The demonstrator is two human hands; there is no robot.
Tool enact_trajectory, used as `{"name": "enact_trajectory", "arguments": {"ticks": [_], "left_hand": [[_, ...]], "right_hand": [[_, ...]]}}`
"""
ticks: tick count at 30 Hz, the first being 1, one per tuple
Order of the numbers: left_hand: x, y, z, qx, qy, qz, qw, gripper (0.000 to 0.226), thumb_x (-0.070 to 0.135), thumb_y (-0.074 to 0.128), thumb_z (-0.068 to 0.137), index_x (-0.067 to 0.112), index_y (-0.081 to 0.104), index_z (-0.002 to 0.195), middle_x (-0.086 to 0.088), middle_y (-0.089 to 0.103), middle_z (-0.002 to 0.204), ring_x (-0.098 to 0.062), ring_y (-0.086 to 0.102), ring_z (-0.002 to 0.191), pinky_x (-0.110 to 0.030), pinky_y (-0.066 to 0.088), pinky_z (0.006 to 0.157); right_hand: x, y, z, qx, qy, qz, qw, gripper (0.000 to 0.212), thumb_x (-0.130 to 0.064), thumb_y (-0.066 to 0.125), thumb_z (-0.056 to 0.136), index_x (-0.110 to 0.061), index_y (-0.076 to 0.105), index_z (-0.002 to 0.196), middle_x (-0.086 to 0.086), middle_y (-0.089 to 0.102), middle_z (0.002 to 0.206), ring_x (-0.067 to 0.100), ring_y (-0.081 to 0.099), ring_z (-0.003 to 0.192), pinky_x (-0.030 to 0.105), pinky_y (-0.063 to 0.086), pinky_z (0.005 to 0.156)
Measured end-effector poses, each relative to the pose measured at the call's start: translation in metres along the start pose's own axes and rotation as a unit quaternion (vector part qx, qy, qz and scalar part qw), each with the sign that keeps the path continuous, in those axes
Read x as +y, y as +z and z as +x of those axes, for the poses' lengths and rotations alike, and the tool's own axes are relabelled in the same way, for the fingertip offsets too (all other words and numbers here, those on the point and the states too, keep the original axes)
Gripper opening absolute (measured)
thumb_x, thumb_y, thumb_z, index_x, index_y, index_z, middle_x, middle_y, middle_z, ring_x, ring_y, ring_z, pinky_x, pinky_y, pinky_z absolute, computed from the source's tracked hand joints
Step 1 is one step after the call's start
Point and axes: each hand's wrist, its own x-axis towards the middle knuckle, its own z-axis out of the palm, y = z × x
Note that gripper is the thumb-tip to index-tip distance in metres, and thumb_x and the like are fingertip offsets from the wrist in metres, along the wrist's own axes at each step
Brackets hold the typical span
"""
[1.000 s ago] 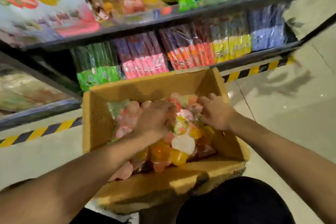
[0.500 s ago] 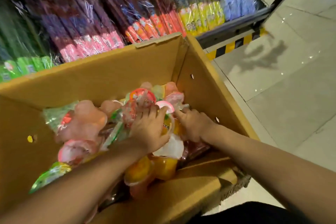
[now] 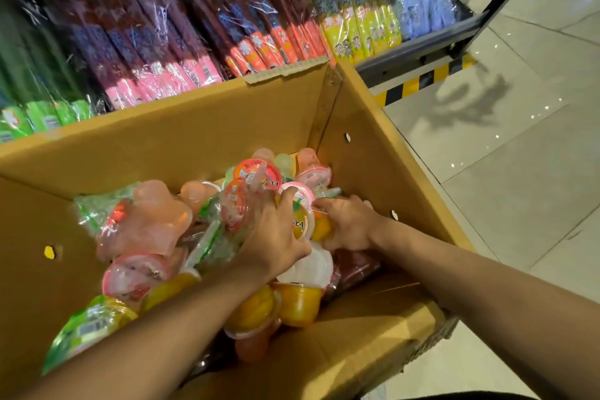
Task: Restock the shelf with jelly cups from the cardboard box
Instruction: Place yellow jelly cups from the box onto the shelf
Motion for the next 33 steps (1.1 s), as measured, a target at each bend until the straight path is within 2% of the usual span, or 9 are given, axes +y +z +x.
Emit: {"name": "enact_trajectory", "arguments": {"ticks": [2, 6, 11, 15, 20, 24, 28, 31, 33], "left_hand": [[0.003, -0.01, -0.003, -0.007, -0.018, -0.071, 0.997, 0.1, 0.045, 0.078, 0.059, 0.019, 0.036, 0.146, -0.014, 0.042, 0.137, -0.033, 0.029, 0.135, -0.042, 0.026, 0.116], [0.034, -0.071, -0.009, 0.002, -0.062, -0.164, 0.985, 0.099, 0.046, 0.079, 0.061, 0.024, 0.03, 0.144, -0.004, 0.04, 0.139, -0.023, 0.04, 0.13, -0.038, 0.041, 0.107], [0.077, -0.206, -0.019, 0.024, -0.119, -0.22, 0.968, 0.089, 0.035, 0.085, 0.061, 0.037, 0.028, 0.129, 0.012, 0.044, 0.123, -0.008, 0.045, 0.114, -0.023, 0.04, 0.094], [0.112, -0.352, -0.032, 0.067, -0.1, -0.234, 0.965, 0.068, 0.033, 0.083, 0.061, 0.039, 0.032, 0.106, 0.011, 0.057, 0.102, -0.004, 0.058, 0.094, -0.026, 0.048, 0.08], [0.167, -0.545, -0.063, 0.119, -0.075, -0.269, 0.953, 0.055, 0.025, 0.083, 0.075, 0.042, 0.044, 0.109, 0.006, 0.062, 0.102, -0.003, 0.063, 0.092, -0.024, 0.05, 0.077], [0.203, -0.682, -0.092, 0.137, -0.06, -0.316, 0.937, 0.051, -0.001, 0.077, 0.08, 0.021, 0.046, 0.115, 0.002, 0.054, 0.107, 0.019, 0.053, 0.084, -0.004, 0.04, 0.074], [0.219, -0.798, -0.131, 0.175, -0.031, -0.315, 0.932, 0.056, 0.046, 0.075, 0.061, 0.04, 0.049, 0.11, 0.006, 0.061, 0.113, 0.005, 0.059, 0.099, -0.013, 0.044, 0.085], [0.222, -0.868, -0.157, 0.206, -0.021, -0.301, 0.931, 0.065, 0.055, 0.072, 0.06, 0.038, 0.047, 0.118, 0.004, 0.061, 0.116, -0.006, 0.062, 0.105, -0.028, 0.049, 0.094], [0.226, -0.907, -0.172, 0.228, -0.012, -0.275, 0.934, 0.068, 0.057, 0.071, 0.058, 0.037, 0.047, 0.118, 0.007, 0.06, 0.114, -0.002, 0.06, 0.104, -0.021, 0.047, 0.092]], "right_hand": [[-0.004, -0.008, -0.01, 0.016, 0.002, 0.047, 0.999, 0.076, -0.058, 0.074, 0.067, -0.036, 0.046, 0.134, -0.003, 0.062, 0.127, 0.028, 0.052, 0.123, 0.05, 0.037, 0.105], [-0.021, -0.052, -0.052, 0.107, 0.012, 0.198, 0.974, 0.096, -0.069, 0.066, 0.044, -0.045, 0.039, 0.133, -0.001, 0.061, 0.119, 0.024, 0.054, 0.114, 0.046, 0.046, 0.1], [-0.054, -0.154, -0.124, 0.21, -0.039, 0.334, 0.918, 0.087, -0.039, 0.086, 0.057, -0.035, 0.038, 0.128, 0.001, 0.059, 0.116, 0.018, 0.062, 0.1, 0.045, 0.055, 0.085], [-0.091, -0.264, -0.206, 0.262, -0.068, 0.358, 0.893, 0.082, -0.037, 0.088, 0.057, -0.038, 0.041, 0.124, 0.001, 0.059, 0.115, 0.021, 0.061, 0.103, 0.045, 0.054, 0.086], [-0.166, -0.429, -0.325, 0.316, -0.158, 0.332, 0.874, 0.071, -0.022, 0.089, 0.07, -0.033, 0.04, 0.12, -0.002, 0.053, 0.117, 0.019, 0.057, 0.108, 0.033, 0.051, 0.088], [-0.234, -0.544, -0.412, 0.311, -0.21, 0.339, 0.863, 0.068, -0.035, 0.084, 0.07, -0.032, 0.041, 0.123, 0.0, 0.051, 0.124, 0.013, 0.054, 0.112, 0.029, 0.046, 0.095], [-0.304, -0.628, -0.484, 0.303, -0.272, 0.366, 0.837, 0.061, -0.03, 0.082, 0.073, -0.034, 0.042, 0.119, -0.005, 0.055, 0.121, 0.004, 0.058, 0.107, 0.023, 0.046, 0.092], [-0.347, -0.673, -0.522, 0.286, -0.309, 0.374, 0.826, 0.058, -0.037, 0.078, 0.073, -0.036, 0.045, 0.121, -0.006, 0.058, 0.122, 0.011, 0.061, 0.109, 0.03, 0.049, 0.092], [-0.371, -0.697, -0.539, 0.283, -0.335, 0.38, 0.814, 0.056, -0.026, 0.081, 0.077, -0.027, 0.049, 0.123, -0.001, 0.06, 0.119, 0.014, 0.064, 0.106, 0.028, 0.052, 0.088]]}}
